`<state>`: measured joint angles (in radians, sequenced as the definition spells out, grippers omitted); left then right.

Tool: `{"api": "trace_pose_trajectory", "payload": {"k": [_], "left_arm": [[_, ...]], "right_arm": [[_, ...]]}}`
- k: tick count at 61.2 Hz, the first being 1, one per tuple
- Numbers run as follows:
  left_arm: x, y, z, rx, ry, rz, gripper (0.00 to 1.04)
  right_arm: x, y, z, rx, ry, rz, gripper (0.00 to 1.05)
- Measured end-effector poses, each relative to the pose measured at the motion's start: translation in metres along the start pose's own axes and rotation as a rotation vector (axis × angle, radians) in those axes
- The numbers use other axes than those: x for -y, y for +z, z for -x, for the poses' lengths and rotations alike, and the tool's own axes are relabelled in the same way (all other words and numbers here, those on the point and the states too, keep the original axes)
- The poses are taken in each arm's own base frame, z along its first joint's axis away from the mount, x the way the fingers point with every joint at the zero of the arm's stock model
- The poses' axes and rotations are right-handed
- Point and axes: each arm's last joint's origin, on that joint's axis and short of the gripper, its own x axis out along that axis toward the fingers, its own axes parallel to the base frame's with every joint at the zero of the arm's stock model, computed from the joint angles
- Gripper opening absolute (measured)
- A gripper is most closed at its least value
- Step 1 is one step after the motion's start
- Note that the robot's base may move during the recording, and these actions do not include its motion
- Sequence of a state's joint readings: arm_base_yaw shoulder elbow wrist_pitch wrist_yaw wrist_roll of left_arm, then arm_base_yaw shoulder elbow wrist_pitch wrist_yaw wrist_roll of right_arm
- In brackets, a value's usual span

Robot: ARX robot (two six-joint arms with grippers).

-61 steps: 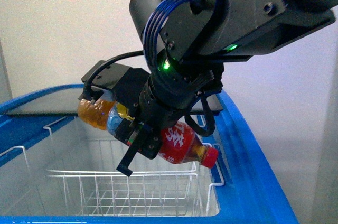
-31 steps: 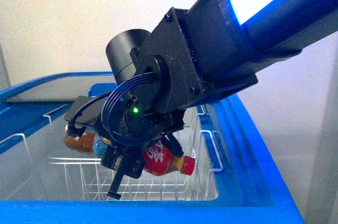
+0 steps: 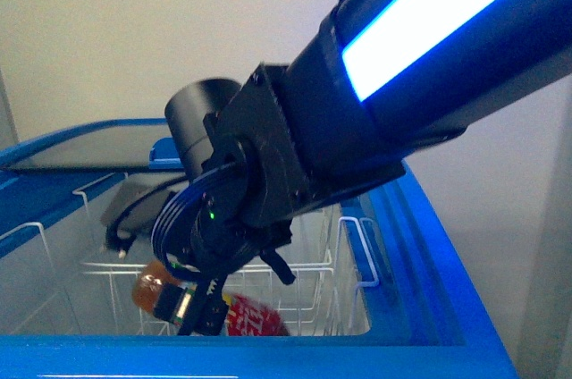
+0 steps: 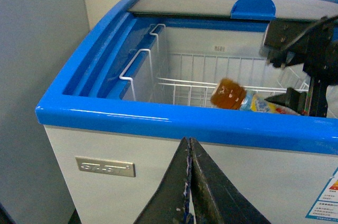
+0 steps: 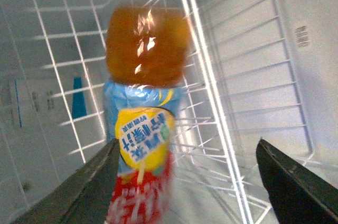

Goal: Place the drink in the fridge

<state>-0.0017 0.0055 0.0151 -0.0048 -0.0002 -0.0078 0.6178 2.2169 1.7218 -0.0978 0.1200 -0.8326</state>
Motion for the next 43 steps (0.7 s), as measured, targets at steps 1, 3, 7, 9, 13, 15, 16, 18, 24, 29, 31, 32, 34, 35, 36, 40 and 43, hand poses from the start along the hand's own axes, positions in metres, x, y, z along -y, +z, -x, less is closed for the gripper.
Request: {"api": "trace_pose_trajectory", "payload": {"k": [1,3,7,9,13,15,16,18,24,29,31,32,34,35,36,40,43], "left_arm": [[0.0,0.0,0.0,0.0,0.0,0.0,0.03],[0.0,0.0,0.0,0.0,0.0,0.0,0.03],[0.0,0.0,0.0,0.0,0.0,0.0,0.03],[0.0,0.0,0.0,0.0,0.0,0.0,0.03],[0.0,0.0,0.0,0.0,0.0,0.0,0.03],[0.0,0.0,0.0,0.0,0.0,0.0,0.03],[0.0,0.0,0.0,0.0,0.0,0.0,0.03],[0.0,0.0,0.0,0.0,0.0,0.0,0.03],[0.0,0.0,0.0,0.0,0.0,0.0,0.03],[0.0,0.0,0.0,0.0,0.0,0.0,0.03],[0.0,0.0,0.0,0.0,0.0,0.0,0.03],[0.0,0.0,0.0,0.0,0.0,0.0,0.03],[0.0,0.0,0.0,0.0,0.0,0.0,0.03],[0.0,0.0,0.0,0.0,0.0,0.0,0.03],[0.0,0.0,0.0,0.0,0.0,0.0,0.03],[0.0,0.0,0.0,0.0,0.0,0.0,0.03],[0.0,0.0,0.0,0.0,0.0,0.0,0.03]], "right_arm": [[0.004,0.002,0.004,0.014,-0.007,-0.013,0.83],[0.012,0.006,0.011,0.036,-0.027,-0.041,0.88],[0.033,0.014,0.032,0.088,-0.089,-0.119,0.98],[0.046,0.018,0.046,0.116,-0.126,-0.172,0.98],[0.08,0.019,0.082,0.163,-0.221,-0.319,0.97],[0.1,0.015,0.103,0.18,-0.287,-0.416,0.97],[0.108,0.013,0.112,0.187,-0.314,-0.46,0.97],[0.123,0.006,0.13,0.199,-0.367,-0.552,0.97],[0.152,-0.024,0.186,0.186,-0.553,-0.815,0.97],[0.157,-0.046,0.222,0.159,-0.669,-0.942,0.97],[0.154,-0.059,0.241,0.141,-0.704,-1.006,0.97],[0.151,-0.066,0.251,0.133,-0.721,-1.032,0.97],[0.146,-0.074,0.264,0.129,-0.747,-1.058,0.97],[0.142,-0.079,0.273,0.132,-0.761,-1.079,0.97],[0.14,-0.082,0.277,0.134,-0.766,-1.089,0.97],[0.122,-0.096,0.301,0.121,-0.814,-1.129,0.97],[0.095,-0.109,0.326,0.098,-0.871,-1.14,0.97]]}}
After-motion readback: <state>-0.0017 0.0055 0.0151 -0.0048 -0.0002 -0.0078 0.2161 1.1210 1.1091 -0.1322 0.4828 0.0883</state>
